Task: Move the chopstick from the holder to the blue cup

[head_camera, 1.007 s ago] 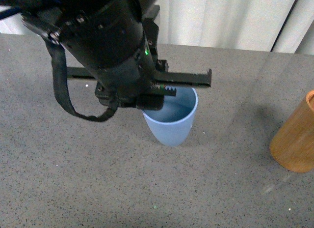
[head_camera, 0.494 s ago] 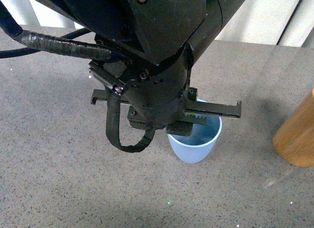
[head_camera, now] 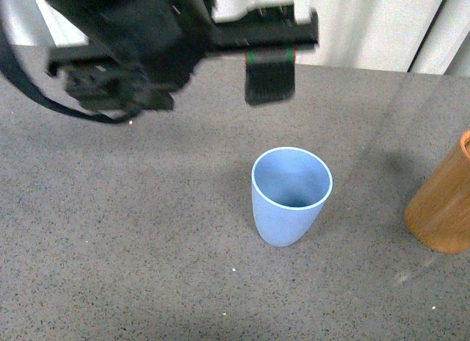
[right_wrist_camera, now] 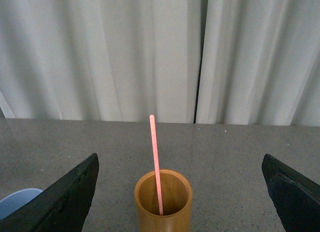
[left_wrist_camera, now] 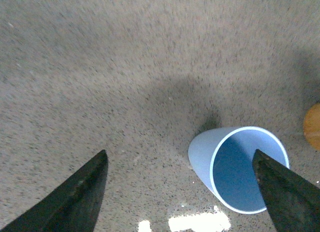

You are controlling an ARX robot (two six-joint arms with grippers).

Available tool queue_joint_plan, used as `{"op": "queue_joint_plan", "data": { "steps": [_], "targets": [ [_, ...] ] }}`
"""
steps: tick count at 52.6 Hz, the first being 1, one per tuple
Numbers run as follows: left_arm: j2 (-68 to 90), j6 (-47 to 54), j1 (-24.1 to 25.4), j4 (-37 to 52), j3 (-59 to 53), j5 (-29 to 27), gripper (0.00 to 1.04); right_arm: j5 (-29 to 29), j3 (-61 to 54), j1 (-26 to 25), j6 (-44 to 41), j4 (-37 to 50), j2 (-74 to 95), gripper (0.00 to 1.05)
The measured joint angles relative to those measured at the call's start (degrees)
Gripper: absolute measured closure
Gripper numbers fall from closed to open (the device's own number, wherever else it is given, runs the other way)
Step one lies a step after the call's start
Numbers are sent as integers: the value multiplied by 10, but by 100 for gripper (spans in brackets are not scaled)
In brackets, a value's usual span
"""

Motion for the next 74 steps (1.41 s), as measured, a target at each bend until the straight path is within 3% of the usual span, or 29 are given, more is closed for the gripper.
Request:
{"op": "queue_joint_plan", "data": {
  "steps": [4,11,17,22,28,36,46,63,67,74],
  "targets": [
    [-73,23,20,37,-49,-21,5,0,0,0,0,0,0,10],
    [-293,71,80,177,-228,-96,7,0,0,0,0,0,0,10],
    [-382,80,99,200,-282,-117,7,0,0,0,0,0,0,10],
    [-387,154,109,382,-357,-114,22,-1,0,0,0,0,0,10],
    [-412,207,135,503,-434,-89,40,1,0,0,0,0,0,10],
    [-470,230,170,518,-478,-59,63,0,0,0,0,0,0,10],
    [-532,236,212,506,-536,-18,101,0,0,0,0,0,0,10],
    [-615,241,251,466,-578,17,101,0,0,0,0,0,0,10],
    [-637,241,284,452,-585,63,101,0,0,0,0,0,0,10],
    [-671,241,307,429,-596,71,101,0,0,0,0,0,0,10]
  ]
}}
